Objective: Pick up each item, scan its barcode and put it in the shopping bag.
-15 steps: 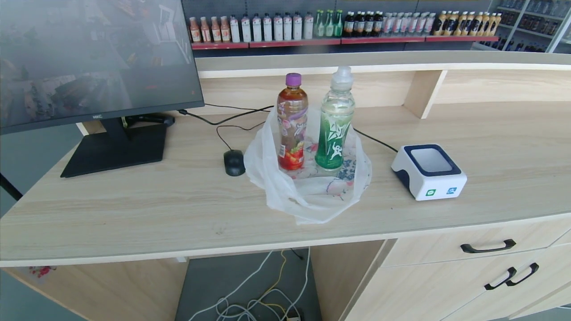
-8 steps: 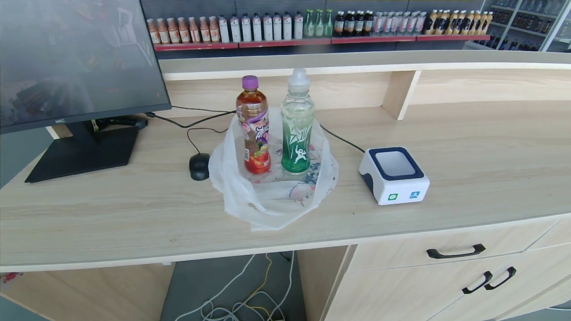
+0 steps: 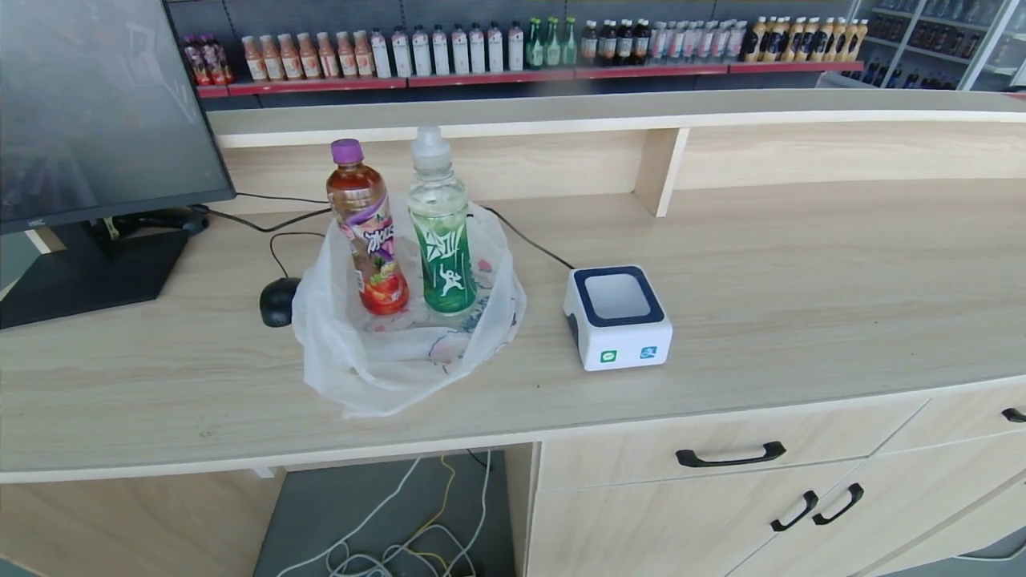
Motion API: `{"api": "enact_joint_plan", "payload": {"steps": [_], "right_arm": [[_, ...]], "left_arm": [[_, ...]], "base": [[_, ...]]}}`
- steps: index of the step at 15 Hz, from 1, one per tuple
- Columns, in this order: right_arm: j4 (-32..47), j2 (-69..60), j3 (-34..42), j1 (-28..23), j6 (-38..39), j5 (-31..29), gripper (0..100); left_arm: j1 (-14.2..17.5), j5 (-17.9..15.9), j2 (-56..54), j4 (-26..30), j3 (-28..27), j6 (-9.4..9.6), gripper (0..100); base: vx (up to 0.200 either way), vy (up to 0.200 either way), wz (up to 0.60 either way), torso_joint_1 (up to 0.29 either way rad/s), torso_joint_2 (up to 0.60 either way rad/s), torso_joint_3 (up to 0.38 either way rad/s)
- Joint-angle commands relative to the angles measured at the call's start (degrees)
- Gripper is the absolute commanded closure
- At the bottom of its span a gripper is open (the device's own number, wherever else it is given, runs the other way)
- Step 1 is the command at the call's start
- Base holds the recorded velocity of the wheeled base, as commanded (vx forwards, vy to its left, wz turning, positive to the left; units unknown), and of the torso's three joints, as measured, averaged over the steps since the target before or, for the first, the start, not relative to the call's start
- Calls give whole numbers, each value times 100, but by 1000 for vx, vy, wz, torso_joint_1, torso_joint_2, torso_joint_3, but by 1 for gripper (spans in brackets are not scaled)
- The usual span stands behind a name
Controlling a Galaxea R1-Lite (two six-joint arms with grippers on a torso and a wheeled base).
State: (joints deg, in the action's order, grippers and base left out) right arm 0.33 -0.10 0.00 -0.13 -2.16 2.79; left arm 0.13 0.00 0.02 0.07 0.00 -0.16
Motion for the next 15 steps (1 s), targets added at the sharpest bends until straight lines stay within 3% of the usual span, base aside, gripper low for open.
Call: {"api": "enact_joint_plan", "payload": {"steps": [1, 5, 15], "right_arm": [[2, 10, 0, -4, -4, 2, 0], [2, 10, 0, -4, -30, 2, 0], [2, 10, 0, -4, -22, 2, 0]], "left_arm": [[4, 0, -2, 1, 0, -2, 0], [4, -9, -2, 1, 0, 33, 0], [4, 0, -2, 1, 0, 42, 0]], "base": [[0, -200, 0, -2, 2, 2], [0, -200, 0, -1, 10, 2], [0, 0, 0, 0, 0, 0]]}}
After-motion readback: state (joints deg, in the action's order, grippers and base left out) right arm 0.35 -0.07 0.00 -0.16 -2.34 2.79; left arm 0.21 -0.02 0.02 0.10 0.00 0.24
